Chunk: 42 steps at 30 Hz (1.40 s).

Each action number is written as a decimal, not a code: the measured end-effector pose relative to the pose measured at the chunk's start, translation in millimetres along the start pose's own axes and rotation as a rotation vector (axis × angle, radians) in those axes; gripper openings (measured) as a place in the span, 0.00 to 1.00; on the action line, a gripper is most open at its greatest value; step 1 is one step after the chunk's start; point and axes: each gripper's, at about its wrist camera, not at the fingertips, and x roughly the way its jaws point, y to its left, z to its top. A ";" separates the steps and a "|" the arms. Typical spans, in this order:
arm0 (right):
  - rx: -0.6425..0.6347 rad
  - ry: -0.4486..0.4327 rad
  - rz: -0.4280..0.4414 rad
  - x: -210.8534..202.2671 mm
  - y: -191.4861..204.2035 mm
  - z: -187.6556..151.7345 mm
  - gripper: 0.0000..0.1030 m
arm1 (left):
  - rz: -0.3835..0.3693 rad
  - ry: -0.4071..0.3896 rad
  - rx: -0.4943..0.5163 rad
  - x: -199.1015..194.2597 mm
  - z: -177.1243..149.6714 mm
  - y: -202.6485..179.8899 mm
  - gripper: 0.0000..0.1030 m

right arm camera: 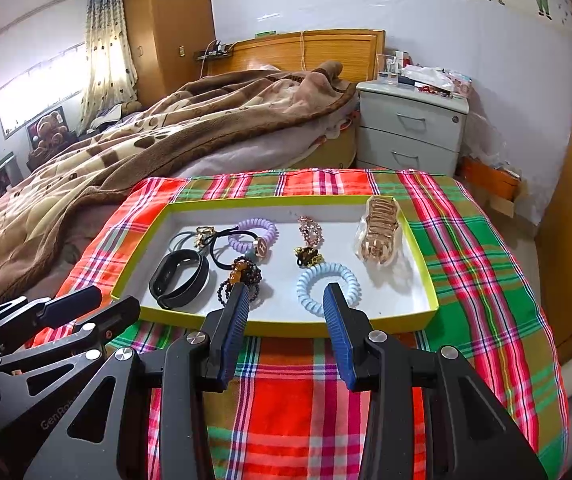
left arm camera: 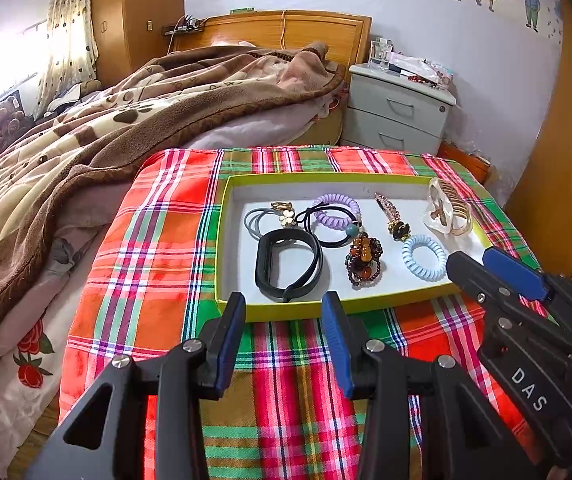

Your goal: Organize jewelry

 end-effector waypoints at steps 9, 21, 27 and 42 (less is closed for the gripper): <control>-0.001 0.000 0.000 -1.0 3.8 -1.3 0.39 | 0.004 0.004 -0.004 -1.1 -0.7 1.2 0.40; 0.001 0.001 -0.001 -1.9 4.2 -2.0 0.39 | 0.005 0.008 -0.003 -0.4 -1.1 0.7 0.40; 0.001 0.001 -0.002 -2.3 4.6 -2.4 0.39 | 0.007 0.011 -0.005 0.3 -1.3 0.4 0.40; 0.001 0.001 -0.001 -1.7 3.6 -1.2 0.39 | 0.009 0.006 -0.017 -0.6 -1.2 2.0 0.40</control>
